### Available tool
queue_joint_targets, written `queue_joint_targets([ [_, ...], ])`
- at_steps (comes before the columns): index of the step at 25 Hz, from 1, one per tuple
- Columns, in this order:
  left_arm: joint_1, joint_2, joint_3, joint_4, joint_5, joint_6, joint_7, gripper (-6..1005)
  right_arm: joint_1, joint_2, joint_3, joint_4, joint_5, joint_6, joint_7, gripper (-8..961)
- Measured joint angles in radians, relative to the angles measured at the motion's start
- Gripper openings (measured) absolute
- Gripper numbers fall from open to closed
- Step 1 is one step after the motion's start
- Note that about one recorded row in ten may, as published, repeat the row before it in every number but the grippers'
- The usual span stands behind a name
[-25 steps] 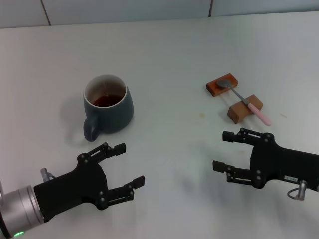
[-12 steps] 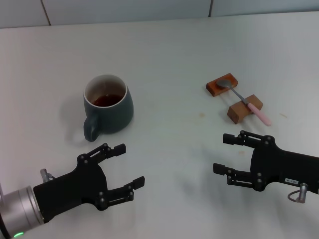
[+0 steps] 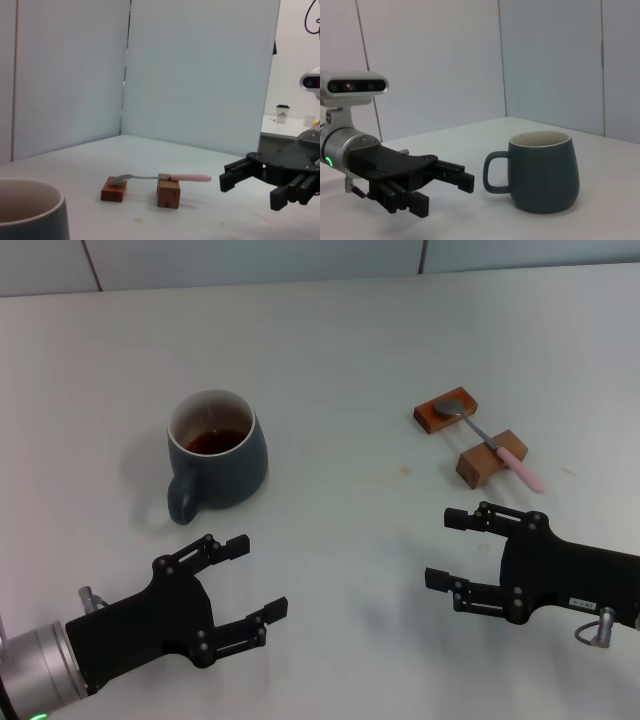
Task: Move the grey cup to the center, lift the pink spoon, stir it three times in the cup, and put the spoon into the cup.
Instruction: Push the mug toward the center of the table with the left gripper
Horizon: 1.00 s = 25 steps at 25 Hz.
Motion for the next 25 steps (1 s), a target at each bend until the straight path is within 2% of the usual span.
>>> queue_joint_targets([
  [4,0.0,0.0,0.0,0.003,0.001,-0.02,-0.005,840,0.002,0.0,-0.001,0.0,0.0,0.0,0.0,752],
  [9,-0.003,0.002,-0.004,0.003,-0.002,-0.03,-0.03,640,0.004,0.0,-0.002,0.002,0.0,-0.001,0.0,753],
  [16,-0.006,0.003,-0.001,0.003,-0.001,-0.03,-0.03,431,0.004,0.0,-0.001,0.002,0.0,-0.002,0.0,752],
  [25,-0.007,0.002,-0.006,0.002,-0.003,-0.027,-0.031,247,0.005,0.0,-0.001,0.002,0.001,-0.002,0.0,753],
])
